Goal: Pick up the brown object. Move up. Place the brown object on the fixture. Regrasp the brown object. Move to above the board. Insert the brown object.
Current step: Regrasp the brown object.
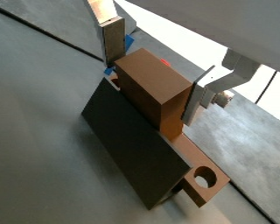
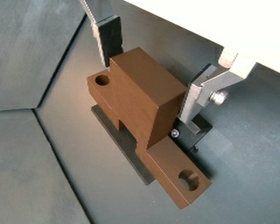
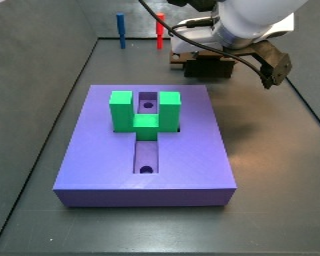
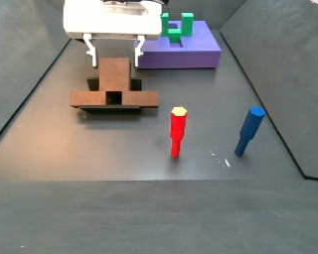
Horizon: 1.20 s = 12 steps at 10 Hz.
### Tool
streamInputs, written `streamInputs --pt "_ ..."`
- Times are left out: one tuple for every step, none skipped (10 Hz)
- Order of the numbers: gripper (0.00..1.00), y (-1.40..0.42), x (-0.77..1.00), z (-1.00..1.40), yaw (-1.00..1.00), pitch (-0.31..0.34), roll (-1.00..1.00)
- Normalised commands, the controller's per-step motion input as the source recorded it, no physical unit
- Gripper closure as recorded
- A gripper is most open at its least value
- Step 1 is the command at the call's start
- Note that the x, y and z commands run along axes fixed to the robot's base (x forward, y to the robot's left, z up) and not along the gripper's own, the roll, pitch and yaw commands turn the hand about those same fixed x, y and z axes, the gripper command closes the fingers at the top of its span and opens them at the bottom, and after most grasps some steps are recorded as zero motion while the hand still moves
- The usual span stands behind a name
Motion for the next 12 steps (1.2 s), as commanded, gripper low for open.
streamInputs --pt "0.0 0.0 0.08 0.0 0.03 0.2 0.34" --pt "0.0 0.0 0.09 -0.1 0.03 0.134 0.32" --pt "0.0 0.0 0.19 -0.1 0.03 0.154 0.31" --pt "0.0 0.0 0.3 -0.07 0.04 0.226 0.39" --pt "0.0 0.0 0.21 -0.09 0.03 0.257 0.52" --pt "0.0 0.0 0.16 -0.11 0.03 0.246 0.46" --pt "0.0 -0.01 0.09 -0.17 0.02 0.143 0.29" --pt "0.0 0.0 0.02 -0.09 0.01 0.026 0.09" --pt "0.0 0.0 0.0 0.0 0.0 0.0 -0.02" --pt "0.0 0.05 0.0 0.03 0.0 -0.069 -0.35" --pt "0.0 0.06 0.0 0.0 0.0 -0.089 -0.39" --pt "0.0 0.04 -0.03 -0.01 0.0 -0.134 -0.44"
